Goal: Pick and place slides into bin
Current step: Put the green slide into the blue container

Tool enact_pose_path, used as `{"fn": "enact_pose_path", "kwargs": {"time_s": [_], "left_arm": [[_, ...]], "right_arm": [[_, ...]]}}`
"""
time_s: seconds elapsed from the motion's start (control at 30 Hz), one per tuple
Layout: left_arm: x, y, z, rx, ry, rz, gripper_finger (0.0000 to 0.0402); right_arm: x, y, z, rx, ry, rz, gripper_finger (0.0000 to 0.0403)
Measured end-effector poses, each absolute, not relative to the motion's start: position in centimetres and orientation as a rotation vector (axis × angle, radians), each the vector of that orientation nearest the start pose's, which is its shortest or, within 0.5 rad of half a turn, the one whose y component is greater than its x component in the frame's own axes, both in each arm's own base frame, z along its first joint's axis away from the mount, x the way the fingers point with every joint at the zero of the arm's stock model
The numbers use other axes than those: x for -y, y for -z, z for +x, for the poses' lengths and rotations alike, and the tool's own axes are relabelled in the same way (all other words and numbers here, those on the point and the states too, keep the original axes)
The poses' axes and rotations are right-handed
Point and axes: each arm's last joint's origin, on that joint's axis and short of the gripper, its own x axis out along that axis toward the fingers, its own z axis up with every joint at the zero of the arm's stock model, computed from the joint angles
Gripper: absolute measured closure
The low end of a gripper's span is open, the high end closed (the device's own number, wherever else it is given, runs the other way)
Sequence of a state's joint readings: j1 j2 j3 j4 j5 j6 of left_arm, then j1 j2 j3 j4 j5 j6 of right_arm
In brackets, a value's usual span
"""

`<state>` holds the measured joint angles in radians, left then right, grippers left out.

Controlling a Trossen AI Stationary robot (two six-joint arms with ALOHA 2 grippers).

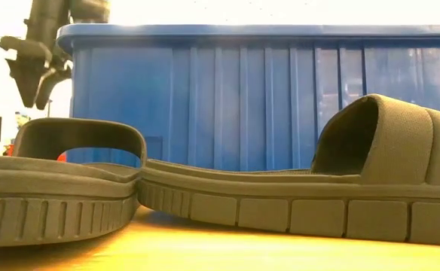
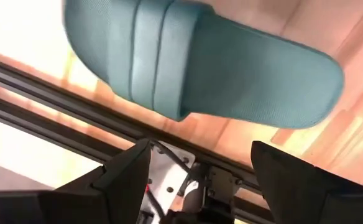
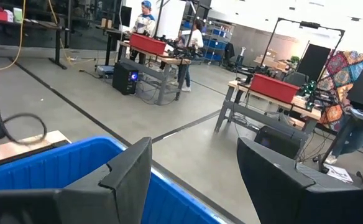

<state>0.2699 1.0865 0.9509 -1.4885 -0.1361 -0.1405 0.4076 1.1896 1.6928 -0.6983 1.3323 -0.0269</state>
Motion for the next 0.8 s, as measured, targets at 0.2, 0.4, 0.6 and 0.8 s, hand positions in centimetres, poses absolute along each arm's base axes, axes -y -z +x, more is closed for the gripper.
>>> {"fn": "enact_pose_path", "kwargs": {"time_s": [0.2,0.4,0.6,0.8], "left_arm": [[-4.3,-29.8,13.1,-1.443,-0.382,-0.142,0.014],[-7.6,-30.7,13.5,-1.356,-0.482,-0.223,0.014],[-11.2,-29.6,13.6,-1.457,-0.446,-0.244,0.014],[-14.7,-28.3,12.2,-1.413,-0.385,-0.514,0.014]], "right_arm": [[-4.6,-50.5,17.7,-0.144,0.92,-0.18,0.0177],[-4.6,-50.5,17.7,-0.145,0.92,-0.182,0.0177],[-4.6,-50.4,17.8,-0.146,0.897,-0.18,0.0177],[-4.6,-50.4,17.8,-0.144,0.895,-0.176,0.0177]]}}
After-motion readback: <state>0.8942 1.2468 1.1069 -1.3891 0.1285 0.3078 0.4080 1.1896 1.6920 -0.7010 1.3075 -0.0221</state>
